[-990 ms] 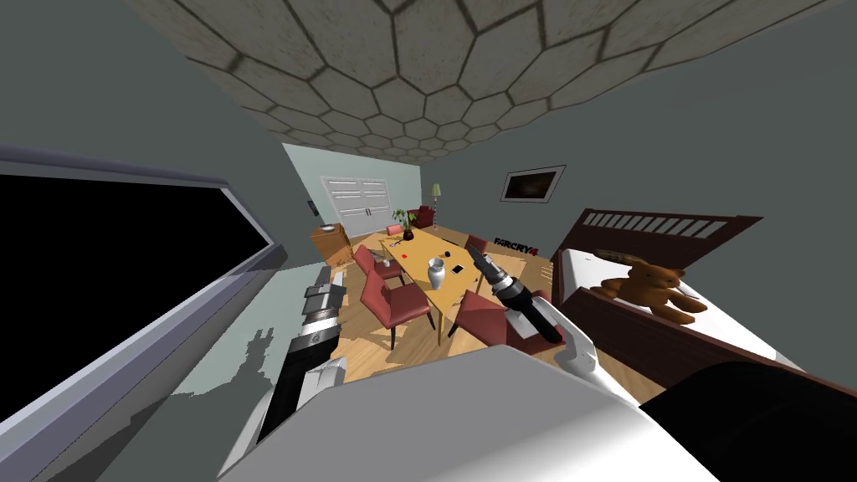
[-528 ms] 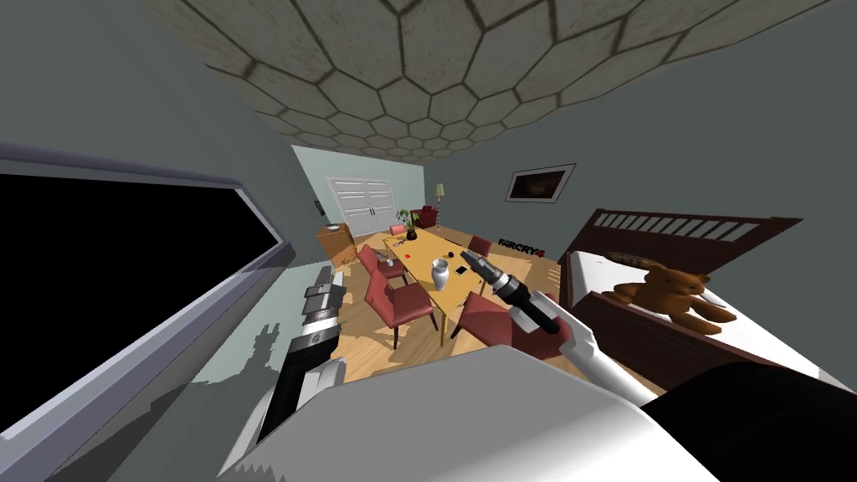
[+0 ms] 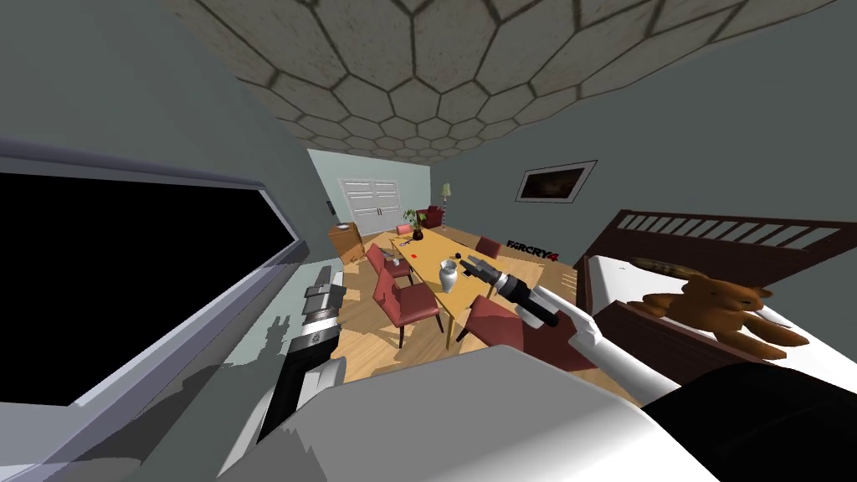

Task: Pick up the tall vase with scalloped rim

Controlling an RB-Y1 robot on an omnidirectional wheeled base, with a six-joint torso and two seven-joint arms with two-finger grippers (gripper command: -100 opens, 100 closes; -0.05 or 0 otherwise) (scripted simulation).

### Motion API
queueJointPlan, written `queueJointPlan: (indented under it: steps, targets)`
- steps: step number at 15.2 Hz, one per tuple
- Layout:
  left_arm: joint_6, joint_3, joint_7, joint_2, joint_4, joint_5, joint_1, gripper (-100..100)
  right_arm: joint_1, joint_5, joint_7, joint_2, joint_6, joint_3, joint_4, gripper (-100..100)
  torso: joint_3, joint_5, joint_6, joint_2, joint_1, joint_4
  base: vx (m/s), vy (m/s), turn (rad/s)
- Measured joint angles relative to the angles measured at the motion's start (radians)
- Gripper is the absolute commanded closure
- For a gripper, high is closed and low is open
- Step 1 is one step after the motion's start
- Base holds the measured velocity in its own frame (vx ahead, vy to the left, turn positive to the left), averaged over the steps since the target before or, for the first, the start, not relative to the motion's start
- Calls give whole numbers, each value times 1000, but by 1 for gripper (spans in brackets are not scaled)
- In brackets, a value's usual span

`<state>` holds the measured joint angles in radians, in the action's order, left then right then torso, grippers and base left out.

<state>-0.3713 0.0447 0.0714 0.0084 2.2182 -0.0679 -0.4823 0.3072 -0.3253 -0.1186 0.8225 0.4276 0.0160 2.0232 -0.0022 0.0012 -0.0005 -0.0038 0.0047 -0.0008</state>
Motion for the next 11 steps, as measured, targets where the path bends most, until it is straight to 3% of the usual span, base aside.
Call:
queueJointPlan:
  steps: [11]
  targets:
    - [0,0,0,0,0,0,0,0,-17,-90,-19,227,2,66,-209,-100,0,1,0,0,3,0,52,95,121]
